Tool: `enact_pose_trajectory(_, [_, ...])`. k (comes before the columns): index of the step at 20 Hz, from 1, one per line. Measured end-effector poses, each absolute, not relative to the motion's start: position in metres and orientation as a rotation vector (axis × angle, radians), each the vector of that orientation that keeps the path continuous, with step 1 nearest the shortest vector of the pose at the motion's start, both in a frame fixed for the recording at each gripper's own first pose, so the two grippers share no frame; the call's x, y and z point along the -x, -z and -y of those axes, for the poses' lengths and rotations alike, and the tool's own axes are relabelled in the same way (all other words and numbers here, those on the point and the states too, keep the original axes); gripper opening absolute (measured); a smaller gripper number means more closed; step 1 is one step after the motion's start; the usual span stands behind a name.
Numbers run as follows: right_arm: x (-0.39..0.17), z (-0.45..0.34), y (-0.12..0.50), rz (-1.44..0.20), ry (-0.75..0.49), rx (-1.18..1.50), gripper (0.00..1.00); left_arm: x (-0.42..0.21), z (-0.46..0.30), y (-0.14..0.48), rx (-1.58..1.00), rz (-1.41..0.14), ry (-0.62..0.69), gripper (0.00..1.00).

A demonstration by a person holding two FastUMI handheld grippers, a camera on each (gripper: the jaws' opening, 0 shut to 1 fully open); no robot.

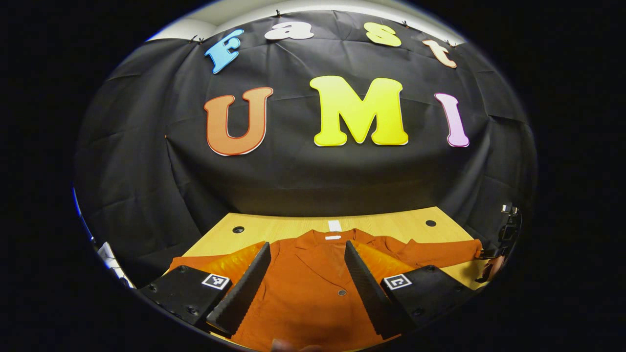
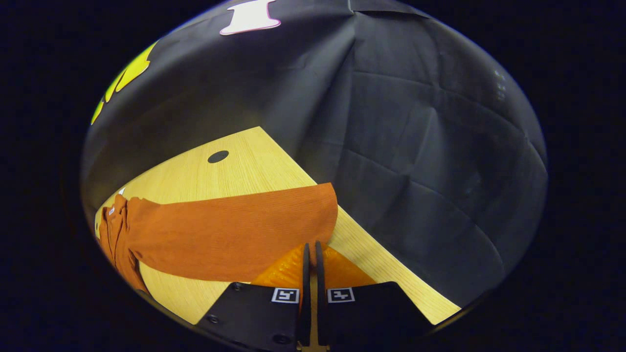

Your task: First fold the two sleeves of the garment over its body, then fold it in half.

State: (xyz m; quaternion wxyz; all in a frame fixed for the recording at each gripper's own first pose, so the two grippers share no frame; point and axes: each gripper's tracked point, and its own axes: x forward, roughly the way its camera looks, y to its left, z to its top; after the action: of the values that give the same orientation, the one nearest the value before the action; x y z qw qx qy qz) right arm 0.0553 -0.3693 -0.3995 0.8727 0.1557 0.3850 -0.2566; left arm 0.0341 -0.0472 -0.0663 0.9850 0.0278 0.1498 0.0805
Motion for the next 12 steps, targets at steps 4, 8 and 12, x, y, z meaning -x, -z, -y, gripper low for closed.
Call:
enact_pose_trajectory(4, [-0.071,0.372,0.353,-0.713,0.529,-0.323,0.06,-0.032,0.031,0.065,-0.068,-0.287,-0.158,0.98])
enact_pose_trajectory(8, [-0.103,0.352,0.291,-0.637,0.467,-0.266,0.06,-0.031,0.014,0.064,-0.018,-0.275,-0.155,0.98])
enact_pose_trajectory(12, [-0.147,0.3,0.22,-0.545,0.345,-0.142,0.06,-0.028,-0.016,0.056,0.031,-0.23,-0.164,0.98])
